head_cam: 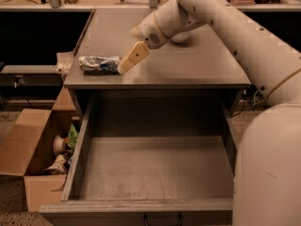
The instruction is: Place redbull can into top drawer
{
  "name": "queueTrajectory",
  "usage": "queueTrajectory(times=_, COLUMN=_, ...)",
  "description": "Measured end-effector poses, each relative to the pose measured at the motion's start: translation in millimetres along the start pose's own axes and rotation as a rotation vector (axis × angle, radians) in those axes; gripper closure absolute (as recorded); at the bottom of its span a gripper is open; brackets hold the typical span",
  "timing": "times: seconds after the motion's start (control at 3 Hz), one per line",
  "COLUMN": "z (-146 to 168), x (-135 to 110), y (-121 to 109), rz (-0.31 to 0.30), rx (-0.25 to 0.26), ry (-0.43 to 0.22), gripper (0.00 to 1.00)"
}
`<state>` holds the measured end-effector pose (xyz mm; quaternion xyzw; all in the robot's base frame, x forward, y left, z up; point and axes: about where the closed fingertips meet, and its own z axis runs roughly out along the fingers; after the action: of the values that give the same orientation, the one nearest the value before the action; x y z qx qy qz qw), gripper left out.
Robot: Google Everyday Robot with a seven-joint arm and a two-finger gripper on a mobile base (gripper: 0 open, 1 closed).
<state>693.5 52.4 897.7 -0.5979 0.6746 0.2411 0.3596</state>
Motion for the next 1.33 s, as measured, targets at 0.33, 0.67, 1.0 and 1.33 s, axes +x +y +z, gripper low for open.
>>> queueTrajectory(times=0.33, z=30.8, x=7.5, y=-8.6, rz=0.014, rx=-0.009, ry=-0.027, gripper=0.00)
queueTrajectory(times=0.67, z=55.9, x=9.7, y=-11.2, rz=0.019, rx=-0.022, ry=-0.043, gripper=0.00)
queueTrajectory(times=1.0, z=74.2, x=10.1, y=-10.0, rz=0.023, rx=-0.037, ry=-0.056, gripper=0.16)
queueTrajectory(times=1.33, z=81.9, x=10.3, y=-8.6, rz=0.027, rx=-0.045, ry=-0.061, gripper=0.37)
